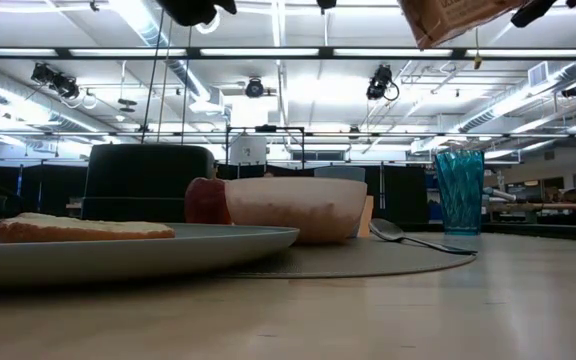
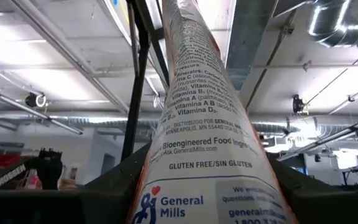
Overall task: Arrange a breakfast setting
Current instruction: Pour the cereal from the yellow cereal box into the light orange bowl
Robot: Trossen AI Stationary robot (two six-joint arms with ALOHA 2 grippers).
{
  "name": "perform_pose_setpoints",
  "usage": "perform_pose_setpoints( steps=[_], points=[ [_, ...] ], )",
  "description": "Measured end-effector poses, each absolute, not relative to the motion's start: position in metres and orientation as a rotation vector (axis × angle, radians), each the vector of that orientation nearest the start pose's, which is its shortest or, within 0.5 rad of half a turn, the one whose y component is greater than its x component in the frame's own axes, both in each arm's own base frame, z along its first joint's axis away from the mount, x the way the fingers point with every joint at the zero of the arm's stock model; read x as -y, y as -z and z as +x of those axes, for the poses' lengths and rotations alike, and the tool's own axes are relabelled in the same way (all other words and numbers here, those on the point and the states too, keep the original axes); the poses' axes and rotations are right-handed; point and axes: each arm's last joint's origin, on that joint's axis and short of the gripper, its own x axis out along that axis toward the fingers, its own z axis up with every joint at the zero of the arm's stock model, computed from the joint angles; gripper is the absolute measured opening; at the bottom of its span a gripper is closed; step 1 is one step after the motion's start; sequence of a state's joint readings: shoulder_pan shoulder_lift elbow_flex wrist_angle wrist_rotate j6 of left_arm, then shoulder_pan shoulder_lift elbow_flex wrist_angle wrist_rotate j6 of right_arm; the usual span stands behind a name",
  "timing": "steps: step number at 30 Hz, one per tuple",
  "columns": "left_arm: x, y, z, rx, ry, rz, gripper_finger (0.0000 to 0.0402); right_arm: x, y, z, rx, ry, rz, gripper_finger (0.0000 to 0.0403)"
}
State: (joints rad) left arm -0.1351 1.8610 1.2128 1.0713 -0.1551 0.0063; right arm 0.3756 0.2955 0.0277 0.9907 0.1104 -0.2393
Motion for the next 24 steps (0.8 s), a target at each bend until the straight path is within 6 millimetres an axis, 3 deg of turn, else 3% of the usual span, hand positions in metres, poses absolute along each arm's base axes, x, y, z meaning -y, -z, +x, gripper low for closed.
perform_pose_setpoints(
  steps=[9, 18, 24],
  points=[
    [0.053, -0.295, 0.412, 0.395, -0.022, -0.039, 0.002, -0.03, -0.228, 0.095, 0.576, -0.073, -0.055, 0.0236],
    [0.059, -0.316, 0.39, 0.188, -0.002, 0.01, 0.0011, -0.032, -0.257, 0.102, 0.258, -0.084, -0.092, 0.0335],
    [0.073, -0.325, 0.373, 0.058, -0.025, 0.051, 0.0008, -0.029, -0.284, 0.091, 0.032, -0.127, -0.05, 0.036]
  ],
)
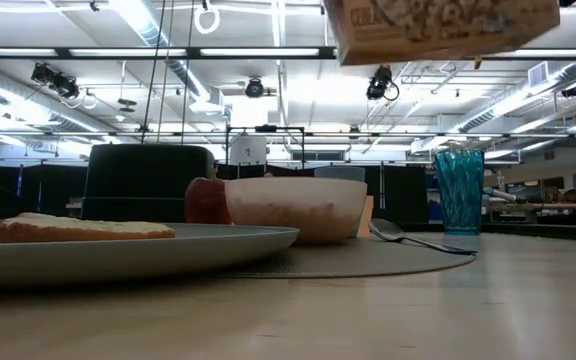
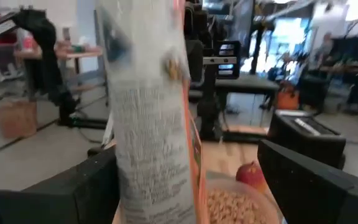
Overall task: Arrange a breakfast setting
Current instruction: Pour the cereal from the yellow cereal box into the light orange bowl
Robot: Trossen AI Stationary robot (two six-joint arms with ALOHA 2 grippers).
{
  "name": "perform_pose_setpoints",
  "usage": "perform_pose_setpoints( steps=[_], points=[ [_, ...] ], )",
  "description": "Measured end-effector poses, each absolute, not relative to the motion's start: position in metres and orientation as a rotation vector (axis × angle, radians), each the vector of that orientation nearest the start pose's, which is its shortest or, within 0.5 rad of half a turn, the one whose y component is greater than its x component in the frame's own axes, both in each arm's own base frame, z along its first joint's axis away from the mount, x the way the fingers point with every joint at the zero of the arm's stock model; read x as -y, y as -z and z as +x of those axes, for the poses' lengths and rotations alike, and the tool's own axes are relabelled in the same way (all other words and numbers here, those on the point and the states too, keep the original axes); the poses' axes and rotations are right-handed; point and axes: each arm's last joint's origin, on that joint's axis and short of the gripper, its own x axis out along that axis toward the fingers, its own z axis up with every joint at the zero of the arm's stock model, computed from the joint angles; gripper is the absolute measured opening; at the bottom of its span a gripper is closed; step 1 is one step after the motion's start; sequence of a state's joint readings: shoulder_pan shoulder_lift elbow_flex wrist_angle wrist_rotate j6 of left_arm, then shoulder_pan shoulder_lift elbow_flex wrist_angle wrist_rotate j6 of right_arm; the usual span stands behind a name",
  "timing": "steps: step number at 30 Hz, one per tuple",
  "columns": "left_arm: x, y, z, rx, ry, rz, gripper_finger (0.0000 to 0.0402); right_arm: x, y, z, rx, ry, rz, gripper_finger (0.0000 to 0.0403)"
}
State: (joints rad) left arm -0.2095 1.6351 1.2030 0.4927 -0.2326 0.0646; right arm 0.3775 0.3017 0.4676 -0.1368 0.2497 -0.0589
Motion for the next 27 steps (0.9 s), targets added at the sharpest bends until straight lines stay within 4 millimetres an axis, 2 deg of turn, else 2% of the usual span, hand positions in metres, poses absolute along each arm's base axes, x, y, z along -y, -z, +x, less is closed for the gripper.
perform_pose_setpoints(
  steps=[4, 9, 19, 21, 27],
  points=[
    [0.079, -0.317, 0.372, -0.013, -0.041, 0.067, 0.0008, -0.026, -0.298, 0.082, -0.019, -0.166, -0.041, 0.0359],
    [0.086, -0.307, 0.376, -0.049, 0.0, 0.075, 0.0009, -0.024, -0.321, 0.07, 0.01, -0.26, -0.015, 0.0353],
    [0.117, -0.252, 0.407, -0.015, 0.194, 0.049, 0.0009, -0.016, -0.37, 0.043, 0.196, -0.333, -0.07, 0.0348],
    [0.122, -0.243, 0.413, -0.004, 0.213, 0.047, 0.0009, -0.016, -0.371, 0.042, 0.183, -0.347, -0.069, 0.0348],
    [0.133, -0.221, 0.435, -0.023, 0.292, 0.05, 0.0009, -0.022, -0.354, 0.042, -0.005, -0.557, -0.031, 0.0348]
  ],
)
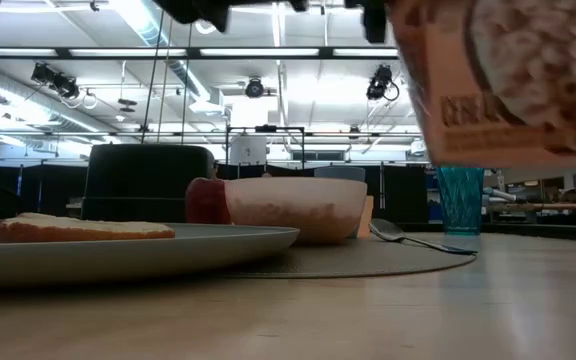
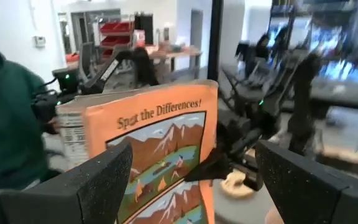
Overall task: Arrange a breakfast setting
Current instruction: Pour the cereal from the yellow cereal box into the light orange bowl
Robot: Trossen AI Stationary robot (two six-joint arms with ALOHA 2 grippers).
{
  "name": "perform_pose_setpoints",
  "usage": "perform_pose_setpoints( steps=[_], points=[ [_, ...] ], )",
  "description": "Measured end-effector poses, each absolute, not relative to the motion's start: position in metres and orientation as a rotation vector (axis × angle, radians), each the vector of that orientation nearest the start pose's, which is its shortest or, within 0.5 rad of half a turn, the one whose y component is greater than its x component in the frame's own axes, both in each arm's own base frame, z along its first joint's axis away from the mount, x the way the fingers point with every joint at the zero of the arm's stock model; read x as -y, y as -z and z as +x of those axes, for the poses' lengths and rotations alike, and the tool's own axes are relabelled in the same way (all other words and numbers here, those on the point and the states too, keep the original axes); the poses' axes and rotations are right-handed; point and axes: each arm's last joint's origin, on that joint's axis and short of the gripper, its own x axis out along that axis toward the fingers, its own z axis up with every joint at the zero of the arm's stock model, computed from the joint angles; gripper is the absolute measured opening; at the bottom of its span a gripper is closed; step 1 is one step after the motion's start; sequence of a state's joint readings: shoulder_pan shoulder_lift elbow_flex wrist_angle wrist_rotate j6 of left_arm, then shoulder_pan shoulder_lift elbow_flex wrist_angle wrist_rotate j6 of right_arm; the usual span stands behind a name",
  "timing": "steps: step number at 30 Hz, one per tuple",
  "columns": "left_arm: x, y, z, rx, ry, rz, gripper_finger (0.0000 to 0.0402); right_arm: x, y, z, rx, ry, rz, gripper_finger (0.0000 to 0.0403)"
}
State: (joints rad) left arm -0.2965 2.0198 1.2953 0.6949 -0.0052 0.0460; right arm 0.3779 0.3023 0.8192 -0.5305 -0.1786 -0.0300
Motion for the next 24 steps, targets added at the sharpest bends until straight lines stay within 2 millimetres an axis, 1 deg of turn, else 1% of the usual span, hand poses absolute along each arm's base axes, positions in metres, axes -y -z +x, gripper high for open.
perform_pose_setpoints(
  steps=[3, 6, 9, 13, 16, 19, 24],
  points=[
    [0.139, -0.214, 0.451, -0.017, 0.326, 0.05, 0.0009, -0.022, -0.353, 0.043, -0.027, -0.534, 0.001, 0.0347],
    [0.145, -0.213, 0.471, -0.006, 0.331, 0.071, 0.0009, -0.021, -0.353, 0.043, -0.024, -0.521, -0.002, 0.0347],
    [0.15, -0.207, 0.49, -0.014, 0.351, 0.092, 0.0009, -0.021, -0.354, 0.043, -0.011, -0.52, -0.002, 0.0347],
    [0.156, -0.201, 0.511, 0.012, 0.37, 0.089, 0.0009, -0.021, -0.355, 0.043, 0.001, -0.518, -0.001, 0.0347],
    [0.161, -0.197, 0.521, 0.035, 0.369, 0.067, 0.0009, -0.021, -0.356, 0.043, 0.008, -0.489, -0.001, 0.0347],
    [0.164, -0.187, 0.528, 0.026, 0.371, 0.055, 0.0009, -0.02, -0.356, 0.044, 0.007, -0.474, -0.002, 0.0347],
    [0.168, -0.179, 0.531, 0.024, 0.378, 0.037, 0.001, -0.02, -0.356, 0.044, 0.007, -0.473, -0.002, 0.0347]
  ],
)
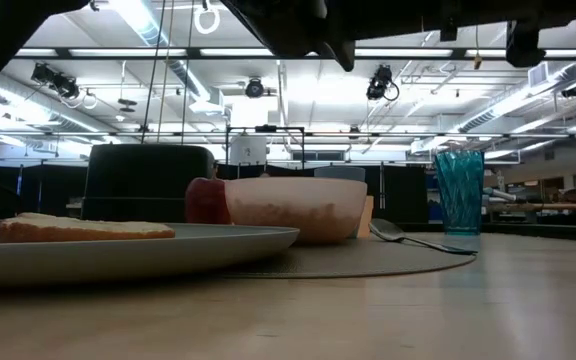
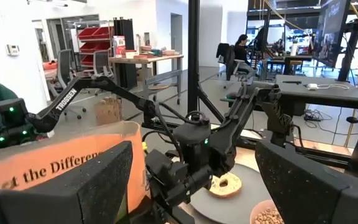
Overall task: Arrange a breakfast setting
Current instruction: Pour the cereal from the yellow cereal box into the light orange bowl
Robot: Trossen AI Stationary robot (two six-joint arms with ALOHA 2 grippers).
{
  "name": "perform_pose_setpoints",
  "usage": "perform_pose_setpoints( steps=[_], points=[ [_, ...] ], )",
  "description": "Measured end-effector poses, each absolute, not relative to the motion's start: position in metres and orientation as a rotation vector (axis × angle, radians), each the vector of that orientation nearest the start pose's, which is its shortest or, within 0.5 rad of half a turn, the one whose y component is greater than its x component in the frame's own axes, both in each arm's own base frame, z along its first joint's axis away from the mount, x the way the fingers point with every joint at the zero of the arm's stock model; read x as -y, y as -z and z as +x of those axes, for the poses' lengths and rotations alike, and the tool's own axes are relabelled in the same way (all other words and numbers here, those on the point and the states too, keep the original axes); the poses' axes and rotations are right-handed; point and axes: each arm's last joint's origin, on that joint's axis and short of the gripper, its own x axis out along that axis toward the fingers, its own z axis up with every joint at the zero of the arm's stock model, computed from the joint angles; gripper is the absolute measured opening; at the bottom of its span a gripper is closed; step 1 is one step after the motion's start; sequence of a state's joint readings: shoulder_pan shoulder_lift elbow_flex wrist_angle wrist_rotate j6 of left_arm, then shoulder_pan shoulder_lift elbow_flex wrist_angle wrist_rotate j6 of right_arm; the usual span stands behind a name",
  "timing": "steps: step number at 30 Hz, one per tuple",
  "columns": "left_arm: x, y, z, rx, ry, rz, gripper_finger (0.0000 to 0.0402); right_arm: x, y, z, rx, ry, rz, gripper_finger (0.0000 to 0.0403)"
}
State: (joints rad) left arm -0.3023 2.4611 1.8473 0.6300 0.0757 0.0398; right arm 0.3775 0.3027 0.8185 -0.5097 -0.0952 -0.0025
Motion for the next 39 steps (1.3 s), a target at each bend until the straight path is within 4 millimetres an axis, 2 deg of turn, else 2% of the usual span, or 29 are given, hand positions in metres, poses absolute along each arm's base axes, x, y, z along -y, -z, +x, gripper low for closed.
perform_pose_setpoints(
  steps=[6, 13, 18, 22, 28, 34, 39],
  points=[
    [0.167, -0.171, 0.533, 0.034, 0.373, 0.032, 0.0017, -0.02, -0.357, 0.044, 0.021, -0.45, 0.0, 0.0347],
    [0.168, -0.15, 0.536, 0.068, 0.374, -0.002, 0.0015, -0.02, -0.357, 0.046, 0.015, -0.446, -0.001, 0.0347],
    [0.168, -0.149, 0.536, 0.061, 0.361, -0.014, 0.0033, -0.022, -0.356, 0.05, -0.001, -0.441, -0.007, 0.0347],
    [0.168, -0.149, 0.536, 0.067, 0.361, 0.003, 0.0067, -0.023, -0.356, 0.053, -0.017, -0.44, -0.013, 0.0347],
    [0.168, -0.152, 0.536, 0.07, 0.362, 0.003, 0.0142, -0.025, -0.355, 0.059, -0.041, -0.439, -0.017, 0.0347],
    [0.167, -0.168, 0.534, 0.047, 0.361, 0.006, 0.0206, -0.025, -0.354, 0.061, -0.045, -0.395, -0.037, 0.0347],
    [0.165, -0.184, 0.53, -0.056, 0.362, 0.027, 0.0231, -0.024, -0.355, 0.062, -0.039, -0.367, -0.064, 0.0347]
  ],
)
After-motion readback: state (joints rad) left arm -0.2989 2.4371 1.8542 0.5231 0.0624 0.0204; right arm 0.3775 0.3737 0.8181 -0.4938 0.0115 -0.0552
